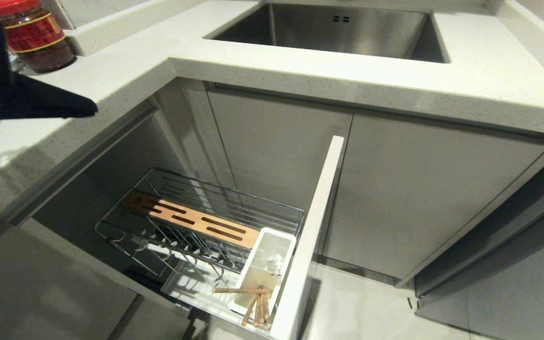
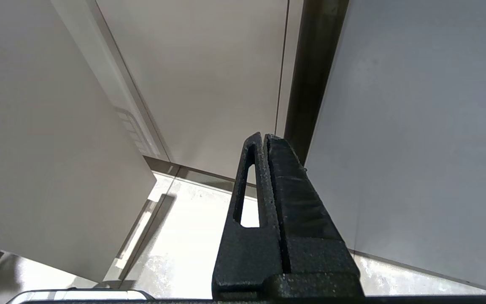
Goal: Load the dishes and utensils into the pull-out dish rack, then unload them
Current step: Take the chopsticks out of the cupboard
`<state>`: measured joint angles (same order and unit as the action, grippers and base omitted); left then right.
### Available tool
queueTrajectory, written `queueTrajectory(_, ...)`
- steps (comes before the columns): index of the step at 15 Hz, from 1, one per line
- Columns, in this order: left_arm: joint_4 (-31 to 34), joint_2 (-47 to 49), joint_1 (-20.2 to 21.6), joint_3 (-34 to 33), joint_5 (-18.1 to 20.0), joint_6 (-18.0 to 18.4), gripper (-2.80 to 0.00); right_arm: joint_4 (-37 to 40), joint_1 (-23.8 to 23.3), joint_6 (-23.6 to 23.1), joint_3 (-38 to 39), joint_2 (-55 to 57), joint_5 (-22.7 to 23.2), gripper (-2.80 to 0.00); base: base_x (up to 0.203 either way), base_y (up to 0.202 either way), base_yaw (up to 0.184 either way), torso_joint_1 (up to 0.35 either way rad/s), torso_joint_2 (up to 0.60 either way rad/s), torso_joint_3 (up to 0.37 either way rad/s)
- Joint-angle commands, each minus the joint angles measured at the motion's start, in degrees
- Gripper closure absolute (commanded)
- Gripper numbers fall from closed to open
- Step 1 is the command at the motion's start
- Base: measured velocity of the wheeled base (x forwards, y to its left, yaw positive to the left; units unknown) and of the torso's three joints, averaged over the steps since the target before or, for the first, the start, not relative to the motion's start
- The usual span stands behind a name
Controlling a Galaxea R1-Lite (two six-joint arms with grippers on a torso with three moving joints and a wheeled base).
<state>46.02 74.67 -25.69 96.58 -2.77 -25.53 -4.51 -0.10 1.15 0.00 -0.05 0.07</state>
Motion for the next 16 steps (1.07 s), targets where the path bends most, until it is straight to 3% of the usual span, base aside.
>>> queueTrajectory(1, 5.2, 4.9, -2.2, 0.8, -0.4, -0.1, 0.00, -0.1, 0.0, 0.0, 1.5, 0.0, 0.0, 0.00, 0.000, 0.000, 0.000, 0.000, 0.00, 0.000)
queueTrajectory(7, 23.9, 16.3, -7.0, 6.1, -0.1, -0.2, 0.00, -0.1, 0.0, 0.0, 1.5, 0.0, 0.0, 0.00, 0.000, 0.000, 0.000, 0.000, 0.00, 0.000)
queueTrajectory(8, 25.0, 17.7, -7.5, 6.2, -0.1, -0.2, -2.80, -0.1, 0.0, 0.0, 1.5, 0.0, 0.0, 0.00, 0.000, 0.000, 0.000, 0.000, 0.00, 0.000)
queueTrajectory(12, 30.2, 24.1, -7.8, 6.2, 0.0, 0.5, -2.80, 0.0, 0.0, 0.0, 1.5, 0.0, 0.0, 0.00, 0.000, 0.000, 0.000, 0.000, 0.00, 0.000)
queueTrajectory(14, 35.9, 27.3, -7.9, 5.8, 0.1, 4.0, -2.80, -0.1, 0.0, 0.0, 1.5, 0.0, 0.0, 0.00, 0.000, 0.000, 0.000, 0.000, 0.00, 0.000)
queueTrajectory(16, 37.4, 30.5, -8.0, 5.8, 0.2, 5.9, -2.80, -0.1, 0.0, 0.0, 1.5, 0.0, 0.0, 0.00, 0.000, 0.000, 0.000, 0.000, 0.00, 0.000)
